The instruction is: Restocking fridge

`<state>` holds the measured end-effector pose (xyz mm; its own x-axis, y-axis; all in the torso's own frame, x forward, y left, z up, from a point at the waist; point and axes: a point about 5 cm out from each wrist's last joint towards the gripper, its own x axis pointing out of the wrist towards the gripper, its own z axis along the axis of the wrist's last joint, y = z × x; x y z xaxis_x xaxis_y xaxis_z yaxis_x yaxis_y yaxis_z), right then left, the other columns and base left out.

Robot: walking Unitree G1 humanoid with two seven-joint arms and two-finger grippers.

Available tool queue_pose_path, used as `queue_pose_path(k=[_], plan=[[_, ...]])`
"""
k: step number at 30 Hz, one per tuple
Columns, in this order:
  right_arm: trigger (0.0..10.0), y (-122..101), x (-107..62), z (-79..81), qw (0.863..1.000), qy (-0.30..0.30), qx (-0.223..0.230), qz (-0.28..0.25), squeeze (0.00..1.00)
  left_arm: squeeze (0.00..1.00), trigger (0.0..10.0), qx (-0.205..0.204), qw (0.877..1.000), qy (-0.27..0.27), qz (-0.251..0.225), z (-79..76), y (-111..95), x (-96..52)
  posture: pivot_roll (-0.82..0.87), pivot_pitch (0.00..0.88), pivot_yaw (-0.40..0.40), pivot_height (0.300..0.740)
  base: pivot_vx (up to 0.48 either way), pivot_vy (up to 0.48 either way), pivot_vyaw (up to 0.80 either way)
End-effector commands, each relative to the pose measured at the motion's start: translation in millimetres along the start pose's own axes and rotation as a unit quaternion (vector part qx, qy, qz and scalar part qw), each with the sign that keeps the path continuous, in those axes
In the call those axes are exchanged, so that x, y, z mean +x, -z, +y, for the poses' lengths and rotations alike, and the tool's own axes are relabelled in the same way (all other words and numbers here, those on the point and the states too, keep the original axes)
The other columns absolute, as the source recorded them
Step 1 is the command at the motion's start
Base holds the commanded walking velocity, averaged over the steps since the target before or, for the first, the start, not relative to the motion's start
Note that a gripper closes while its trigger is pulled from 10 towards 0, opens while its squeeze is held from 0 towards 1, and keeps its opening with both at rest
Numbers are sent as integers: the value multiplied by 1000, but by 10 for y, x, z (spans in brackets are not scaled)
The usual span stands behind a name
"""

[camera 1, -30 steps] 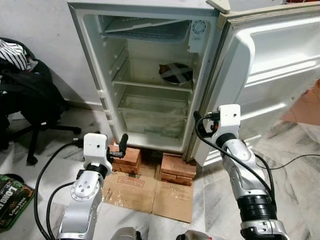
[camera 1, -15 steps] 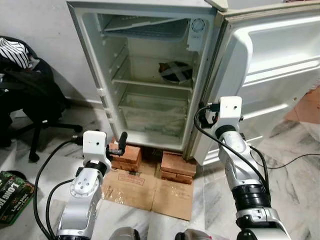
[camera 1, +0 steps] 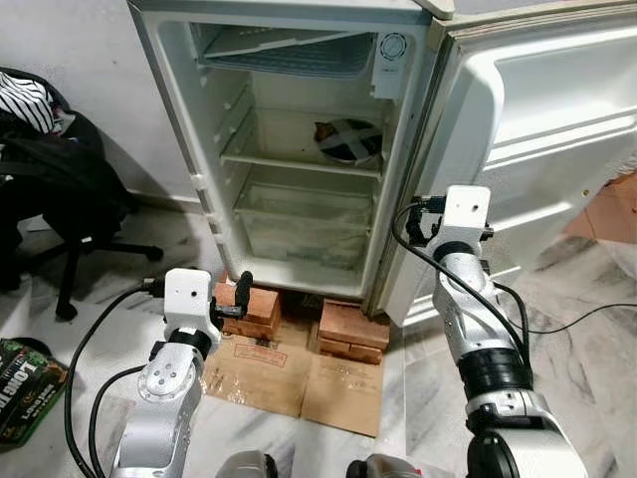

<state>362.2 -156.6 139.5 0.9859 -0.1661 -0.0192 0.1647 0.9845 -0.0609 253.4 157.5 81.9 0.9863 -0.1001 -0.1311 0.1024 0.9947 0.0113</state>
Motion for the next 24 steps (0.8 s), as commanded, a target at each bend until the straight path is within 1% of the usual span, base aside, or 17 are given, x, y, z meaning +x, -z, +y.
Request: queue_pose_path(k=[1, 4, 7, 9, 12, 14, 19, 21, 22, 23, 24], plan=[[10000, -60, 24, 9, 1000, 3, 9, -12, 0, 0, 10000, 7, 1000, -8, 1, 34, -10, -20, 74, 138, 39, 740, 0, 0, 0], [10000, -75, 47, 46, 1000, -9, 14, -18, 0, 0, 10000, 11, 1000, -4, 1, 26, -9, -50, 87, 129, 41, 740, 0, 0, 0], [10000, -54, 57, 80, 999, -17, 36, -13, 0, 0, 10000, 11, 1000, -7, 5, 44, -1, -58, 89, 132, 32, 740, 0, 0, 0], [10000, -96, 78, 179, 997, -38, 58, -13, 0, 0, 10000, 14, 1000, -6, 5, 67, -17, -61, 89, 128, 31, 740, 0, 0, 0], [10000, -152, 87, 194, 998, -39, 36, -31, 0, 0, 10000, 19, 1000, -8, 6, 85, -4, -54, 87, 135, 33, 740, 0, 0, 0], [10000, -151, 92, 128, 999, -24, 34, -32, 0, 0, 10000, 15, 1000, -16, 6, 100, -15, -48, 86, 136, 30, 740, 0, 0, 0], [10000, -2, 17, 14, 999, -18, 21, -19, 0, 0, 10000, 13, 1000, -15, 8, 87, -8, -84, 79, 150, 32, 740, 0, 0, 0], [10000, 144, -39, -72, 1000, -4, 12, 3, 0, 0, 10000, 13, 1000, -18, 14, 85, 25, -108, 82, 155, 30, 740, 0, 0, 0], [10000, 164, -50, -102, 1000, 2, 11, 6, 0, 0, 10000, 14, 1000, -17, 14, 83, 21, -111, 82, 155, 30, 740, 0, 0, 0], [10000, 198, -85, -189, 1000, 13, -2, 6, 0, 0, 10000, 21, 999, -21, 12, 92, 14, -112, 83, 154, 30, 740, 0, 0, 0], [10000, 202, -93, -205, 1000, 15, -6, 6, 0, 0, 10000, 25, 999, -24, 12, 99, 11, -111, 83, 154, 30, 740, 0, 0, 0]])
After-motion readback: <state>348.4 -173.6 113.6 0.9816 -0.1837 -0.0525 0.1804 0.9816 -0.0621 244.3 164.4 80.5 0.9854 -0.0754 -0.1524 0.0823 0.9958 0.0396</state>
